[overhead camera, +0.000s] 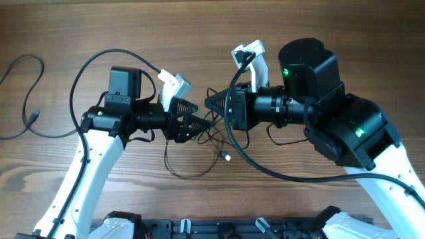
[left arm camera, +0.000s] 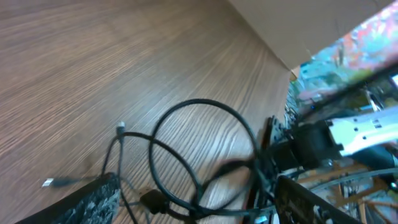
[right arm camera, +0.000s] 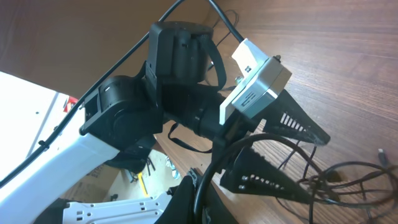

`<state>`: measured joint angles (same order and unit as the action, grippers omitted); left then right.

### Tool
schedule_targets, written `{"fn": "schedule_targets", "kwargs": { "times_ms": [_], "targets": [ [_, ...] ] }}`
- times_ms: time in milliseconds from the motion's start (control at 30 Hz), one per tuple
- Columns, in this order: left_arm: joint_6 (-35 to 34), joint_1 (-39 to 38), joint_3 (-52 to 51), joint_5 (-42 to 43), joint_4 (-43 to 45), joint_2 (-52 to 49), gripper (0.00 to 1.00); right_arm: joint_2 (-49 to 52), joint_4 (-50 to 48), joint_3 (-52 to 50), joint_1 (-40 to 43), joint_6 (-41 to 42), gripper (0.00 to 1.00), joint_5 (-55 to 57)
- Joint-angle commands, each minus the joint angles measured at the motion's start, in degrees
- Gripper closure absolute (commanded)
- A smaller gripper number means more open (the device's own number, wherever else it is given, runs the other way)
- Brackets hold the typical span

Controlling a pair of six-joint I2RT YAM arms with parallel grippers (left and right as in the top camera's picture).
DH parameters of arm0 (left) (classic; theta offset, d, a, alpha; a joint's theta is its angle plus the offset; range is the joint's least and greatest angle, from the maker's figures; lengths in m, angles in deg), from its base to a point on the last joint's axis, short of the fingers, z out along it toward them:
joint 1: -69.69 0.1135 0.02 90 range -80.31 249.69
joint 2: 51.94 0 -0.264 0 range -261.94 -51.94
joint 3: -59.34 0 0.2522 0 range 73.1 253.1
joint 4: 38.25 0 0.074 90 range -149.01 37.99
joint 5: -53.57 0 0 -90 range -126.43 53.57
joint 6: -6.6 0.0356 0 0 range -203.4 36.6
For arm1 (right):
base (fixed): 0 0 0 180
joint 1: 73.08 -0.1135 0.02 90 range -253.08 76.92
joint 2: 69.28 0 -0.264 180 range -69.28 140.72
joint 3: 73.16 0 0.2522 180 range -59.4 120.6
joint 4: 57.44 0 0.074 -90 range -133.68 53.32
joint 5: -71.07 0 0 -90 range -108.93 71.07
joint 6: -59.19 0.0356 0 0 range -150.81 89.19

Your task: Untangle cables

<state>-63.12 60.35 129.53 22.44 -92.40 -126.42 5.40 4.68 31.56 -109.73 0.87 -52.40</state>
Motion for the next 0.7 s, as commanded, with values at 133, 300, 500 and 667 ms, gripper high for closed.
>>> {"fn": "schedule_targets", "kwargs": {
  "times_ms": [133, 300, 500, 667],
  "targets": [
    [3.8, 0.3, 0.2, 5.4, -0.7, -0.2, 0.20, 0.6, 0.2, 0.4, 0.2, -0.1, 0.96, -0.9],
    [3.8, -1.1, 0.1, 4.1, -3.7, -0.2, 0.31, 1.0, 0.5, 0.4, 0.2, -0.2, 0.96, -1.0],
    [3.7, -4.4, 0.0, -3.2, -5.6, -0.5, 0.45, 1.0, 0.5, 0.4, 0.2, -0.2, 0.96, -1.0],
    [3.8, -7.7, 0.0, -3.0, -5.4, -0.5, 0.46, 1.0, 0.4, 0.4, 0.2, -0.2, 0.96, -0.9]
  ]
}}
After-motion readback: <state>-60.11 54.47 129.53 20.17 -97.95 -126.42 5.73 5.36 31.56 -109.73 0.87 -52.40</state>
